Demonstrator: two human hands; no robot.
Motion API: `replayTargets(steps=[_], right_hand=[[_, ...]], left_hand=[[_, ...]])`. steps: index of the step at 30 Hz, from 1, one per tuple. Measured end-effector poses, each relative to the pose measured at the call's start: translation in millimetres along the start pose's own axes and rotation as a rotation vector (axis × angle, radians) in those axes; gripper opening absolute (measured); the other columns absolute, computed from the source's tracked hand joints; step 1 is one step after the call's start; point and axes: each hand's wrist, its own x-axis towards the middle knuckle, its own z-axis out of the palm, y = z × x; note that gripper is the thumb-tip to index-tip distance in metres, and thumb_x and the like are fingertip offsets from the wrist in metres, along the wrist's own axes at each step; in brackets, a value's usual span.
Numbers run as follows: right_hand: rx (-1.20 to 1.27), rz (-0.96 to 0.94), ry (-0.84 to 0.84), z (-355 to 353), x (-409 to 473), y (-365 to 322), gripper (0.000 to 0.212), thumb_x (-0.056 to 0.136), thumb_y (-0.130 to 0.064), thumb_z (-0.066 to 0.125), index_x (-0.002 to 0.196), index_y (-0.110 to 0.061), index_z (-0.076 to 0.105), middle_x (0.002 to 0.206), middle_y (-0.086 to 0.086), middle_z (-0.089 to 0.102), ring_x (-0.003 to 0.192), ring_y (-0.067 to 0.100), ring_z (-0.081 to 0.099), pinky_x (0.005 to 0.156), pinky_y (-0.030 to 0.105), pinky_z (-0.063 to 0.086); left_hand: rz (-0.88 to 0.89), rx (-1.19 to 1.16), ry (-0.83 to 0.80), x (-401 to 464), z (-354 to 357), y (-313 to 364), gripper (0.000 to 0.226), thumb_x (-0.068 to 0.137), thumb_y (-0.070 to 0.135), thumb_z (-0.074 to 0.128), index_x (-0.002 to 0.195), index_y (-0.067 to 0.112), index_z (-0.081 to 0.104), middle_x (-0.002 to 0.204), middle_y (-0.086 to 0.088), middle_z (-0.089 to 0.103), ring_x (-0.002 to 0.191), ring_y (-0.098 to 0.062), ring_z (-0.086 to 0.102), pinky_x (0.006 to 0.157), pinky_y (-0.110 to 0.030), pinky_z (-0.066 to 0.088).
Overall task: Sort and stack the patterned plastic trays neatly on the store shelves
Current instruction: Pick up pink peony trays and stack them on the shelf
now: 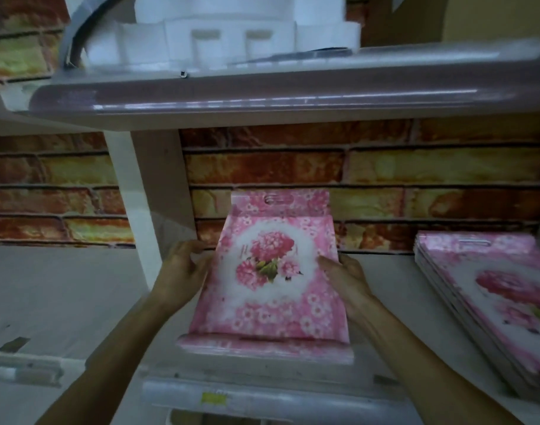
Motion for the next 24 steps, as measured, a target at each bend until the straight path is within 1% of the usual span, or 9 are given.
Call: replayTargets(steps=[3, 5, 7, 9, 12, 15, 18, 21, 24], right_hand=[[-0.016, -0.056, 0.037, -32.1, -4.0, -9.1, 0.02, 0.093, -0.019, 0.064, 0.113, -0.017, 0.066, 0.093, -0.01, 0.068, 0.08, 0.004, 0.064, 0.059, 0.017, 0.049], [-0.022, -0.06, 0.048, -53.4, -6.9, -13.2, 0.031, 0.093, -0.021, 0.064, 0.123, -0.013, 0.063, 0.106, -0.006, 0.069, 0.093, 0.012, 0.066, 0.072, 0.024, 0.054], [-0.024, -0.075, 0.071, -73.7, -10.3, -16.3, 0.036, 0.092, -0.024, 0.065, 0.126, -0.013, 0.059, 0.115, -0.01, 0.066, 0.101, 0.012, 0.065, 0.084, 0.028, 0.053], [-0.032, -0.139, 0.097, -95.0, -14.4, -21.7, 0.029, 0.092, -0.024, 0.065, 0.12, -0.021, 0.058, 0.106, -0.017, 0.067, 0.09, 0.003, 0.065, 0.076, 0.021, 0.051], [-0.094, -0.185, 0.127, -133.4, -14.4, -35.8, 0.021, 0.092, -0.03, 0.064, 0.107, -0.015, 0.063, 0.089, 0.001, 0.066, 0.078, 0.014, 0.06, 0.071, 0.028, 0.044], [-0.137, -0.184, 0.196, -178.4, -8.7, -57.7, 0.027, 0.094, -0.041, 0.058, 0.09, -0.014, 0.057, 0.066, 0.0, 0.054, 0.057, 0.011, 0.054, 0.054, 0.023, 0.042], [-0.166, -0.189, 0.276, -230.6, -2.1, -76.4, 0.031, 0.097, -0.043, 0.05, 0.094, -0.014, 0.062, 0.071, -0.003, 0.058, 0.056, -0.001, 0.06, 0.045, 0.015, 0.043], [-0.203, -0.187, 0.31, -282.0, 3.9, -88.3, 0.031, 0.098, -0.042, 0.05, 0.095, -0.017, 0.068, 0.08, -0.008, 0.065, 0.075, -0.002, 0.057, 0.053, 0.015, 0.037], [-0.241, -0.191, 0.319, -332.5, 12.0, -100.8, 0.03, 0.096, -0.04, 0.055, 0.089, -0.015, 0.069, 0.067, -0.008, 0.058, 0.061, 0.003, 0.051, 0.053, 0.019, 0.037]], left_hand=[[-0.199, -0.293, -0.186, -3.3, 22.8, 22.4, 0.053, 0.083, 0.069, 0.04, 0.11, 0.026, 0.057, 0.097, 0.005, 0.069, 0.077, -0.016, 0.068, 0.055, -0.028, 0.057], [-0.24, -0.459, -0.273, -7.1, 41.0, 40.1, 0.054, 0.082, 0.074, 0.04, 0.107, 0.032, 0.064, 0.097, 0.006, 0.073, 0.086, -0.02, 0.072, 0.07, -0.039, 0.062], [-0.253, -0.562, -0.297, -9.9, 59.6, 60.3, 0.059, 0.084, 0.071, 0.045, 0.115, 0.026, 0.068, 0.11, 0.001, 0.073, 0.099, -0.024, 0.07, 0.09, -0.048, 0.056], [-0.253, -0.573, -0.235, -11.5, 77.9, 81.8, 0.056, 0.09, 0.063, 0.047, 0.122, 0.021, 0.066, 0.122, -0.003, 0.068, 0.108, -0.025, 0.065, 0.1, -0.047, 0.049], [-0.272, -0.643, -0.191, -11.9, 100.2, 117.5, 0.045, 0.096, 0.051, 0.047, 0.116, 0.015, 0.067, 0.123, -0.009, 0.067, 0.108, -0.028, 0.064, 0.102, -0.049, 0.047], [-0.255, -0.683, -0.2, -11.6, 122.7, 158.2, 0.043, 0.097, 0.047, 0.048, 0.114, 0.015, 0.071, 0.114, -0.008, 0.072, 0.1, -0.022, 0.068, 0.093, -0.043, 0.052], [-0.215, -0.708, -0.151, -13.9, 149.9, 201.3, 0.037, 0.098, 0.039, 0.049, 0.072, 0.033, 0.076, 0.072, 0.014, 0.075, 0.06, 0.006, 0.064, 0.061, -0.025, 0.048], [-0.204, -0.718, -0.141, -18.6, 176.7, 244.1, 0.039, 0.098, 0.04, 0.051, 0.073, 0.022, 0.074, 0.061, 0.012, 0.072, 0.054, -0.004, 0.062, 0.053, -0.023, 0.047], [-0.204, -0.745, -0.132, -23.3, 204.8, 289.2, 0.043, 0.097, 0.04, 0.051, 0.069, 0.013, 0.068, 0.066, -0.001, 0.07, 0.058, -0.015, 0.061, 0.054, -0.023, 0.048]])
